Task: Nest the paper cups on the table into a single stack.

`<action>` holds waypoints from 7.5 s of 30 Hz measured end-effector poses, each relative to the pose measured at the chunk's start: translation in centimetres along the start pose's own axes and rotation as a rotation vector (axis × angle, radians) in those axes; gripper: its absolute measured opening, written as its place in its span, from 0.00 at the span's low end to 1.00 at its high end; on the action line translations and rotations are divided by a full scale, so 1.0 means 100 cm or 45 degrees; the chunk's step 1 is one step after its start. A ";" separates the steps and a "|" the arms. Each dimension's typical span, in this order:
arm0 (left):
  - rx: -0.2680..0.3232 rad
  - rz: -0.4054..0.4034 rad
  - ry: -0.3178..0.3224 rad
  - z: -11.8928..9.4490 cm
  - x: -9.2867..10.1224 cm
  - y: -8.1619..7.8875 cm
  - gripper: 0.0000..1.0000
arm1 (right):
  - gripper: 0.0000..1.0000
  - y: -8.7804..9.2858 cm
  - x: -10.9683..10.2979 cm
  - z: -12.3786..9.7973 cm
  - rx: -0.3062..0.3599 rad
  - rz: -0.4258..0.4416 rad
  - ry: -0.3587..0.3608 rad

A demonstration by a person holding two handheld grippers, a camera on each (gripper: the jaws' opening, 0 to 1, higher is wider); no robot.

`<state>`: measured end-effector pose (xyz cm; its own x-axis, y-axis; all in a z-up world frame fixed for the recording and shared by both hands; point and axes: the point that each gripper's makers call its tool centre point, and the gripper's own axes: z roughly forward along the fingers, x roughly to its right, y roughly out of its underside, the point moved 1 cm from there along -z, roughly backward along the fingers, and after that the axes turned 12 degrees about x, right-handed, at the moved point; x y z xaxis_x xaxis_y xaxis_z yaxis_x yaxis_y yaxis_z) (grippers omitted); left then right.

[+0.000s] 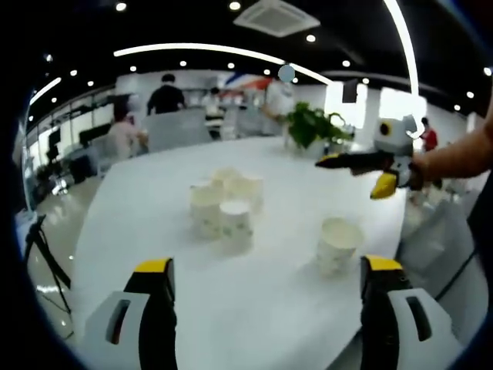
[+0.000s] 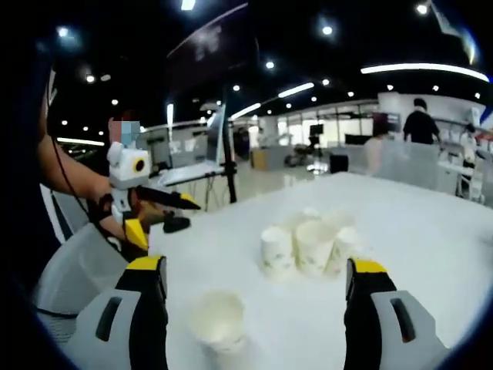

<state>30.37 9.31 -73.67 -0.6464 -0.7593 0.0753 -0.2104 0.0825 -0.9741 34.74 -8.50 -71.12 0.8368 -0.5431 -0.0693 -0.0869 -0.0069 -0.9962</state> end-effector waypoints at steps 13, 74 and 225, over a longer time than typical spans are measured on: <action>0.062 0.025 -0.020 0.003 -0.014 -0.014 0.98 | 1.00 0.010 0.041 -0.038 -0.082 -0.037 0.199; 0.098 0.039 -0.075 0.025 -0.032 -0.015 0.99 | 1.00 0.030 0.078 -0.121 -0.093 -0.037 0.461; -0.135 0.076 0.061 0.139 -0.034 0.022 0.34 | 1.00 0.051 0.052 -0.118 -0.118 0.087 0.410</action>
<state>42.34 3.13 -79.07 -0.6939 -0.7195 0.0303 -0.2453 0.1965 -0.9493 32.28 -21.28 -75.98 0.6148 -0.7822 -0.1007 -0.1983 -0.0297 -0.9797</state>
